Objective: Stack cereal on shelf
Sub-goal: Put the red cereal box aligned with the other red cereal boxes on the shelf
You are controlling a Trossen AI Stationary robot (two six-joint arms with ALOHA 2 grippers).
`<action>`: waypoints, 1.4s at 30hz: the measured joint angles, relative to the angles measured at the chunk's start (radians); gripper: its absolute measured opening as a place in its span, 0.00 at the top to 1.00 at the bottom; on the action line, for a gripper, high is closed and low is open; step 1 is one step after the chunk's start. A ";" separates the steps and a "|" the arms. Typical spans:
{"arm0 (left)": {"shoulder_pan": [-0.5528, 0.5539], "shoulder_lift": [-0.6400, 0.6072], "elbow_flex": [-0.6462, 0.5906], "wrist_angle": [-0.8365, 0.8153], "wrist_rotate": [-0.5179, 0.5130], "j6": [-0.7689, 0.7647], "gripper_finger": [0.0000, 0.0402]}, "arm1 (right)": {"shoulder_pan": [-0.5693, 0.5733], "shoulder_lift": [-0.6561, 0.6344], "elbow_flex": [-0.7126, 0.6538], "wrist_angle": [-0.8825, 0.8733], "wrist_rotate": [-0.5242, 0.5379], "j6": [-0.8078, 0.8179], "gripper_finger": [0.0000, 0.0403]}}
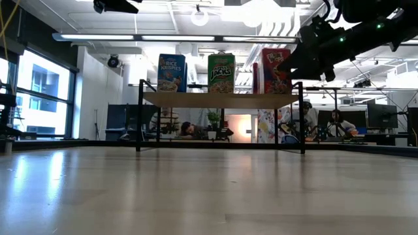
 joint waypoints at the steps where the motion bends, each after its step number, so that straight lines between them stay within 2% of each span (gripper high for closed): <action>1: 0.000 0.000 0.000 0.000 0.000 0.000 0.38 | 0.000 0.000 0.000 0.002 -0.001 0.000 0.36; 8: 0.000 0.000 0.000 0.000 0.000 0.000 0.38 | 0.000 0.002 0.000 0.045 -0.071 0.027 0.36; 13: 0.000 0.000 0.000 0.000 0.000 0.000 0.38 | 0.001 0.054 0.000 0.097 -0.095 0.038 0.36; 23: 0.000 0.000 0.000 0.000 0.000 0.000 0.38 | 0.000 0.177 0.000 0.219 -0.071 0.060 0.36; 33: 0.000 0.000 0.000 0.000 0.000 0.000 0.38 | 0.000 0.184 0.000 0.230 -0.018 0.052 0.36; 42: 0.000 0.000 0.000 0.000 0.000 0.000 0.38 | -0.004 0.184 0.000 0.250 -0.024 0.057 0.36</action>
